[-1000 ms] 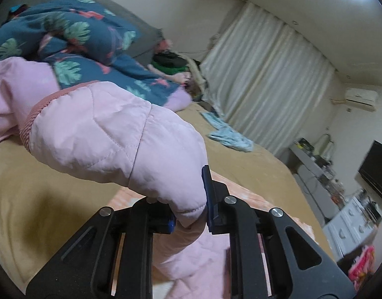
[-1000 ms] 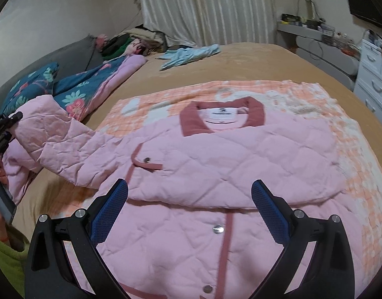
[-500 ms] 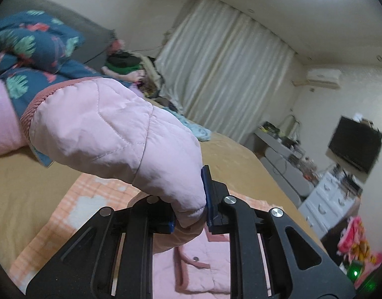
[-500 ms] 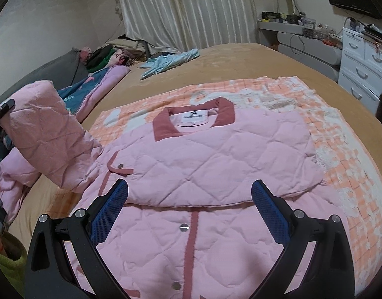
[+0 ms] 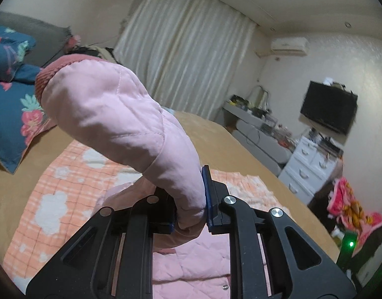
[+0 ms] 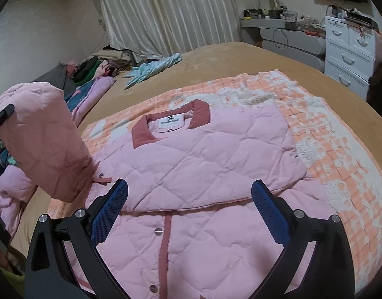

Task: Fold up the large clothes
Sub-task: 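Grasp the sleeve cuff with the left tool and lift it, then fold the held sleeve across the jacket front and release it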

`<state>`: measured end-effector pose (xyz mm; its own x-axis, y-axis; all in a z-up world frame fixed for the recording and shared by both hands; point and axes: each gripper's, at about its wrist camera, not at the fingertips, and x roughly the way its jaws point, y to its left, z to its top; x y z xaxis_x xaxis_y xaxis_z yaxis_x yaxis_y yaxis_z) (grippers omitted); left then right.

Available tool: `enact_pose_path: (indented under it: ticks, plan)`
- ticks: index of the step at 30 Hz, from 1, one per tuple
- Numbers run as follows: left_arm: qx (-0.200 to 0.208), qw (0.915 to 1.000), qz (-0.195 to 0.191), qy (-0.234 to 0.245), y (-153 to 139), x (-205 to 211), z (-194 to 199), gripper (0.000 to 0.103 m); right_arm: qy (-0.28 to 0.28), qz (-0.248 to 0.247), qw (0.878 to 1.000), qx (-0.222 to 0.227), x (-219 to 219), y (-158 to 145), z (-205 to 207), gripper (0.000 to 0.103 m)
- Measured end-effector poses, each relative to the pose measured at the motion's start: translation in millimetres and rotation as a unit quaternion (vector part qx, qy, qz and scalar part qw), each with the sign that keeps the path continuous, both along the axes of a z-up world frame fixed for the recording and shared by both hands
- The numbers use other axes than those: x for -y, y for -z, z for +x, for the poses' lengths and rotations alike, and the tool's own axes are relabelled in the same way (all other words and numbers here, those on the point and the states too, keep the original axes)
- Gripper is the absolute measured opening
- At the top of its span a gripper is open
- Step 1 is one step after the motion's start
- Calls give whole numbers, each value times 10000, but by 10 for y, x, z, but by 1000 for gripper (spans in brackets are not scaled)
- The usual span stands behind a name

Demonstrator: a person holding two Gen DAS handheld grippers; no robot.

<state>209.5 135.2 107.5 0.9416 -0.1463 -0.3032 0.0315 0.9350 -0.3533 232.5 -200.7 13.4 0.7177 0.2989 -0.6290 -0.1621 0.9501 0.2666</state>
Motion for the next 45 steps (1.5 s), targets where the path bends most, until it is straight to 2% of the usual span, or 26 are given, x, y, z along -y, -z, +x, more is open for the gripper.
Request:
enact_pose_path:
  ticks: [14, 21, 30, 37, 40, 43, 44, 45]
  plan:
    - [-267, 9967, 457, 617, 261, 487, 228, 10, 428, 108, 9990, -39, 365, 112, 56, 99]
    - [-470, 9921, 715, 917, 446, 750, 324, 10, 675, 189, 9975, -45, 556, 150, 60, 99]
    - [-944, 9783, 1208, 1396, 826, 1153, 457, 10, 968, 254, 9950, -57, 784, 176, 33, 99]
    - [-1252, 9632, 1739, 1624, 1156, 1452, 497, 11, 1136, 323, 9929, -105, 950, 213, 12, 99]
    - [-1342, 9568, 1938, 1703, 1261, 1563, 503, 13, 1176, 364, 9923, -131, 1003, 211, 9, 99]
    - [-1422, 9468, 2287, 1760, 1383, 1712, 488, 22, 1244, 411, 9912, -164, 1076, 223, 0, 99]
    - [-1474, 9438, 2361, 1783, 1419, 1747, 474, 30, 1242, 452, 9910, -189, 1097, 233, -2, 99]
    - [-1524, 9411, 2415, 1811, 1442, 1780, 461, 42, 1247, 510, 9906, -223, 1120, 247, -4, 99]
